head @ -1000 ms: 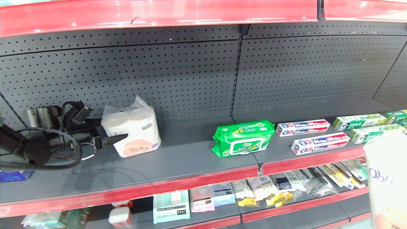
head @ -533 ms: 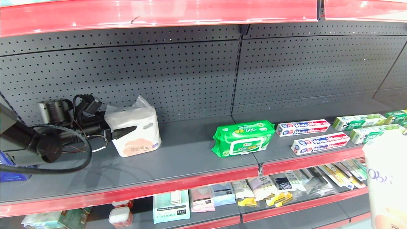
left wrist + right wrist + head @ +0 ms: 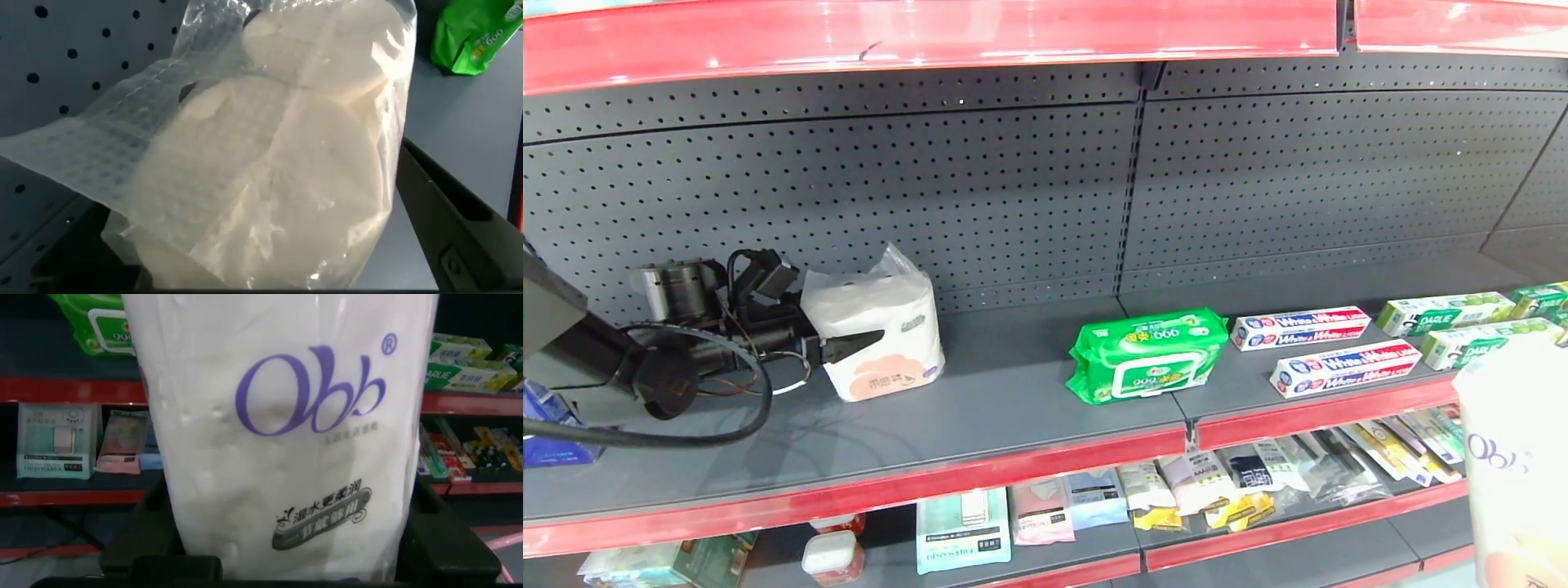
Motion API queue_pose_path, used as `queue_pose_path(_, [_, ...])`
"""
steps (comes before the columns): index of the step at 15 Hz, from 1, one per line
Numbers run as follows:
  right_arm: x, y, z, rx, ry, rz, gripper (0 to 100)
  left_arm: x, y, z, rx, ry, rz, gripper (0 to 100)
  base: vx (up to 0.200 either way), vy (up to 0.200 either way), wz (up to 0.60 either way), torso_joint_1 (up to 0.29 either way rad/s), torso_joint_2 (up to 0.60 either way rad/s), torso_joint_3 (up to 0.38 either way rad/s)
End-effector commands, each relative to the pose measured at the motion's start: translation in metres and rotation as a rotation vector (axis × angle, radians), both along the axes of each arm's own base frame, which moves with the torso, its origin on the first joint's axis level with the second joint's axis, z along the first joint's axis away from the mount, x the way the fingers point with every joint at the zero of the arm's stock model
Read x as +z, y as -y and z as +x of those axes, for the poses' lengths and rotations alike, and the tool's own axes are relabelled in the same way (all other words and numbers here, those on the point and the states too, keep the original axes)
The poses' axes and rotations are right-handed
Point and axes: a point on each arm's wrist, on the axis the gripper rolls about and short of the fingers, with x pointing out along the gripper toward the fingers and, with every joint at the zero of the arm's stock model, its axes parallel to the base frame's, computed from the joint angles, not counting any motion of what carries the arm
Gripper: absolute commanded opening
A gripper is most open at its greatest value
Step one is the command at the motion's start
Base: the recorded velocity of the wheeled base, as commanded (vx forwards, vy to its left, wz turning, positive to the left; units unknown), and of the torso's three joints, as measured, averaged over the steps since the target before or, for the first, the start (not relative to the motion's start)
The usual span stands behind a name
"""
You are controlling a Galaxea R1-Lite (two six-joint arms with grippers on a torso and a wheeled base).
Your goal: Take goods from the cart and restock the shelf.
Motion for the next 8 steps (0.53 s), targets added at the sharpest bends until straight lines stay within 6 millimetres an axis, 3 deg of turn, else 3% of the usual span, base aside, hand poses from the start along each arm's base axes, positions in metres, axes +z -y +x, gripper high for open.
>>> queue_pose_path(1, [-0.0001,0.0000,0.0002,0.001,-0.002,-0.001,0,-0.0010,0.0000,0.0002,-0.001,-0.002,0.000,100,0.000,0.000,0.00,0.000,0.00,0.000])
queue_pose_path(5, [0.0009,0.0000,-0.0004,0.001,0.006,0.001,0,-0.0041,0.0001,-0.0010,0.004,-0.013,-0.001,100,0.000,0.000,0.00,0.000,0.00,0.000])
queue_pose_path(6, [0.0009,0.0000,-0.0001,0.001,0.004,0.001,0,-0.0064,-0.0006,-0.0005,0.012,-0.014,0.003,0,0.000,0.000,0.00,0.000,0.00,0.000])
queue_pose_path(8, [0.0018,0.0000,-0.0003,-0.001,0.007,0.000,0,-0.0086,-0.0007,-0.0009,0.021,-0.023,0.004,0,0.000,0.000,0.00,0.000,0.00,0.000])
